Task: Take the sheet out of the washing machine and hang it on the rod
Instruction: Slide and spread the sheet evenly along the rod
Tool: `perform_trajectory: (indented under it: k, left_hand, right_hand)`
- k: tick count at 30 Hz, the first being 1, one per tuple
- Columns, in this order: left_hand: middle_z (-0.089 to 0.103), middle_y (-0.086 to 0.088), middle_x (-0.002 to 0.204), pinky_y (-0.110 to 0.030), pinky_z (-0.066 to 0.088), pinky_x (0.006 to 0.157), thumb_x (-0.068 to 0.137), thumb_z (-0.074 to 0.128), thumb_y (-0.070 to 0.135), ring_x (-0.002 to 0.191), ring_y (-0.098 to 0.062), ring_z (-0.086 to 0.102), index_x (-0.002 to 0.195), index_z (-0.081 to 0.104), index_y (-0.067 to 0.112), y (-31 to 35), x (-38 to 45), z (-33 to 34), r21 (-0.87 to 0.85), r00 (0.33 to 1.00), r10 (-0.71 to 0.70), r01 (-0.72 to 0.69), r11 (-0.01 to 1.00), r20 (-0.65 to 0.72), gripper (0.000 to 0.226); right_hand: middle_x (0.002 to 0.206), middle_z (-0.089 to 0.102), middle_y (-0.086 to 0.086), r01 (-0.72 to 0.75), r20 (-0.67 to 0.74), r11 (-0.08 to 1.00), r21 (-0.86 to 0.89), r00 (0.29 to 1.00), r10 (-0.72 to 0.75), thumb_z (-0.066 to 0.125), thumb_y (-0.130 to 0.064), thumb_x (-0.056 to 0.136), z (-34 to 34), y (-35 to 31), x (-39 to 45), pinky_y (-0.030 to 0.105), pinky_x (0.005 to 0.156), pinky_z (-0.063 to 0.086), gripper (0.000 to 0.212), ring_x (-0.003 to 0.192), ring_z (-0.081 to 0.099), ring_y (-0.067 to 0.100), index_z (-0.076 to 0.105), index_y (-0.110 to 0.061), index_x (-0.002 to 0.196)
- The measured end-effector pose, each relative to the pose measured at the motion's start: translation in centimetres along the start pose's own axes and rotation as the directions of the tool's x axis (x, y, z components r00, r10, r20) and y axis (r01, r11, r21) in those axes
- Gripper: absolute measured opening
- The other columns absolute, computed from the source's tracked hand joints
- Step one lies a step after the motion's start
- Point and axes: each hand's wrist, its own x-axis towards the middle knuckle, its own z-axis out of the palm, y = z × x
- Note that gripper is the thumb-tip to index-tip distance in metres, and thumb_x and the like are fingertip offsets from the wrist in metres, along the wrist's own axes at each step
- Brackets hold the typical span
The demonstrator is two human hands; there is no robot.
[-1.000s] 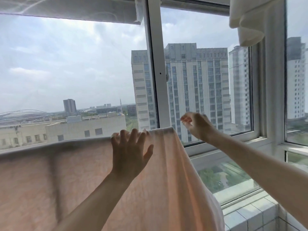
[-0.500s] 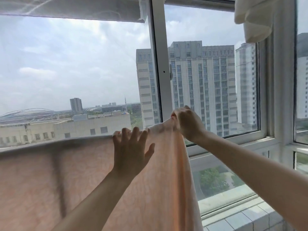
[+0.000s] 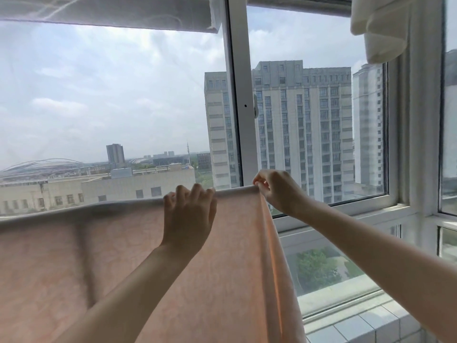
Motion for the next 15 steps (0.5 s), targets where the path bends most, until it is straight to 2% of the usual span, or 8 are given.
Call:
perform_trajectory:
  k: [4, 8, 11, 15]
  left_hand:
    - [0.071, 0.003, 0.086, -0.039, 0.046, 0.076, 0.09, 0.065, 0.021, 0.08, -0.023, 0.063, 0.088, 0.07, 0.016, -1.4, 1.1, -1.8, -0.24, 0.987, -0.157, 0.16, 0.957, 0.033, 0.008]
    - [0.072, 0.006, 0.085, -0.036, 0.052, 0.073, 0.089, 0.067, 0.021, 0.079, -0.017, 0.065, 0.087, 0.072, 0.019, -2.4, 1.7, -2.7, -0.337, 0.976, -0.197, 0.217, 0.916, 0.093, 0.006]
    - [0.072, 0.006, 0.086, -0.03, 0.043, 0.07, 0.091, 0.064, 0.021, 0.077, -0.014, 0.061, 0.088, 0.071, 0.02, -2.3, 1.7, -2.9, -0.321, 0.972, -0.223, 0.236, 0.917, 0.075, 0.007]
    - [0.07, 0.003, 0.087, -0.029, 0.039, 0.067, 0.094, 0.06, 0.022, 0.073, -0.014, 0.056, 0.089, 0.068, 0.016, -2.0, 2.4, -3.1, -0.286, 0.964, -0.262, 0.264, 0.921, 0.047, 0.011]
  right_hand:
    - [0.094, 0.07, 0.009, -0.034, 0.023, 0.998, 0.044, 0.999, 0.033, 0.061, -0.01, 0.091, 0.0, -0.8, -0.2, 0.027, 0.077, 0.056, 0.014, 0.082, 0.066, 0.019, 0.065, -0.003, 0.102]
    - [0.095, 0.068, 0.011, -0.005, 0.046, 0.999, 0.045, 0.999, 0.003, 0.061, -0.001, 0.089, 0.3, -1.6, -0.8, 0.016, 0.071, 0.053, 0.017, 0.076, 0.064, 0.015, 0.062, 0.0, 0.107]
    - [0.097, 0.069, 0.014, 0.014, 0.059, 0.998, 0.053, 0.998, -0.017, 0.06, 0.003, 0.089, 0.4, -1.6, -1.1, 0.025, 0.079, 0.057, 0.021, 0.085, 0.068, 0.02, 0.06, 0.0, 0.11]
    - [0.088, 0.069, 0.012, 0.027, 0.003, 0.999, -0.023, 1.0, -0.026, 0.058, 0.005, 0.089, -0.4, -1.4, -0.3, 0.032, 0.075, 0.058, 0.014, 0.077, 0.067, 0.021, 0.063, -0.002, 0.1]
